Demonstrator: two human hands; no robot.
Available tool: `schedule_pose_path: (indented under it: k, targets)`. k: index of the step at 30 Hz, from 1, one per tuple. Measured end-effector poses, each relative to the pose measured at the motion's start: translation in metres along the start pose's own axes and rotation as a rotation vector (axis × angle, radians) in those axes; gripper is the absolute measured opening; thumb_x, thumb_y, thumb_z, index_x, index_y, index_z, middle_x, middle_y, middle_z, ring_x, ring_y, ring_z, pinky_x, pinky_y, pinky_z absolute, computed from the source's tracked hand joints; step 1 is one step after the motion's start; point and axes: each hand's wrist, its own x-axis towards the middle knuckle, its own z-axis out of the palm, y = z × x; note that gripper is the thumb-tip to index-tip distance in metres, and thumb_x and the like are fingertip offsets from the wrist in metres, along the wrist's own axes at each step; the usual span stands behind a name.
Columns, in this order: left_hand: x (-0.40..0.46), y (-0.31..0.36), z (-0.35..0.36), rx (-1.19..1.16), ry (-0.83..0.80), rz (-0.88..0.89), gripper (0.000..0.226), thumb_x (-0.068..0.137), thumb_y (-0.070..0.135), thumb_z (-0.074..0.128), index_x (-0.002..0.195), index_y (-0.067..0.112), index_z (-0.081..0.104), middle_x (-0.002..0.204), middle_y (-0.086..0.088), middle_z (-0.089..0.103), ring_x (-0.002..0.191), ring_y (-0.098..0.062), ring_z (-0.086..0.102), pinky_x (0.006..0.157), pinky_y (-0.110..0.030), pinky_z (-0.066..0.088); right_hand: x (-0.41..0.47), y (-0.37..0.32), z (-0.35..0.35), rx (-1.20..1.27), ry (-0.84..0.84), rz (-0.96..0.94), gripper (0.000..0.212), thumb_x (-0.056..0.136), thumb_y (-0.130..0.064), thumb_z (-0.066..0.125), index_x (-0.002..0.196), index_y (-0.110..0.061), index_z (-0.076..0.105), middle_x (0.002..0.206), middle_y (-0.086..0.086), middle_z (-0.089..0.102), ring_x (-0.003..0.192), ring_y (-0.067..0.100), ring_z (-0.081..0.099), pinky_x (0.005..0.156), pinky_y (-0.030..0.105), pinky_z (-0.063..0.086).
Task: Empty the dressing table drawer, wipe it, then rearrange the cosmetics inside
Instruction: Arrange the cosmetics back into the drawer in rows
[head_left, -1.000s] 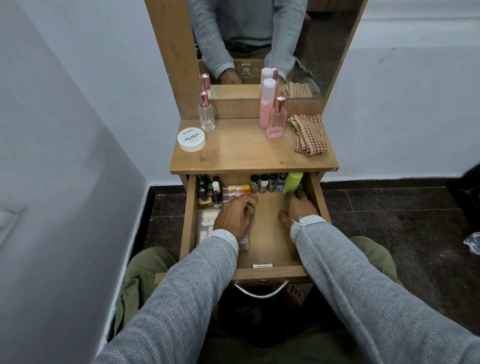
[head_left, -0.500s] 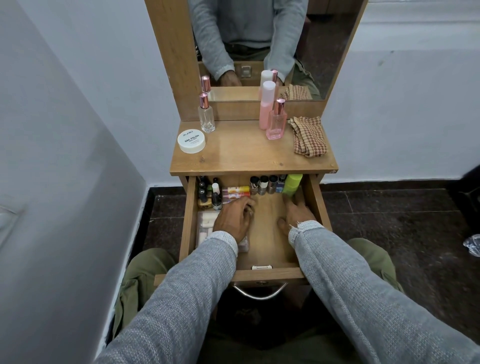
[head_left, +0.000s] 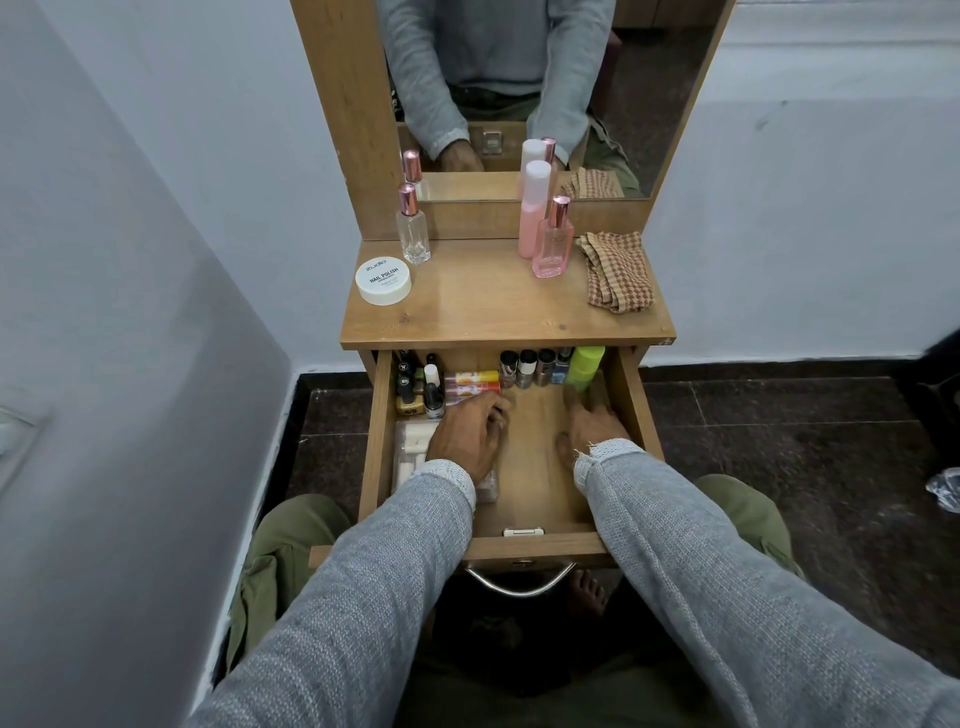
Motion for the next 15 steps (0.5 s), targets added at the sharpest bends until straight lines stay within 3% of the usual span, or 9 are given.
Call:
schedule_pose_path:
  k: [5,10,15]
  targets:
    - [-0.0001,0.0006,-0.0011,-0.001,-0.006,-0.002,0.026,0.090,0.001,0.051,0.106,0.014,0.065,0.096,0.002,0.068,0.086,-0.011,0.061,0.078,-0.023,0.048,0.0056,0.0006,0.0056,-0.069,-0.004,-0.051,0.051,0.095,-0.026,0.041,0.143,-0.026,0.022,0.146,0.012,0.022,0.130,0.036,0.030,0.104,0.049,0.031]
    - [-0.0002,0.0010,-0.0017,0.004,-0.007,-0.008,0.026,0.090,0.003,0.051,0.108,0.014,0.065,0.098,0.002,0.068,0.087,-0.011,0.061,0.079,-0.021,0.047,0.0054,-0.0034,-0.0005,-0.019,0.030,-0.014,0.050,0.099,-0.023,0.038,0.146,-0.020,0.021,0.145,0.014,0.026,0.131,0.037,0.030,0.104,0.045,0.032]
    - [0.0001,0.0008,-0.0009,0.004,-0.005,-0.005,0.025,0.090,0.003,0.052,0.108,0.015,0.065,0.096,0.002,0.068,0.086,-0.012,0.062,0.077,-0.022,0.048,0.0050,-0.0075,-0.0013,-0.007,0.017,0.043,0.048,0.097,-0.022,0.039,0.142,-0.022,0.024,0.146,0.015,0.022,0.134,0.038,0.025,0.104,0.051,0.034]
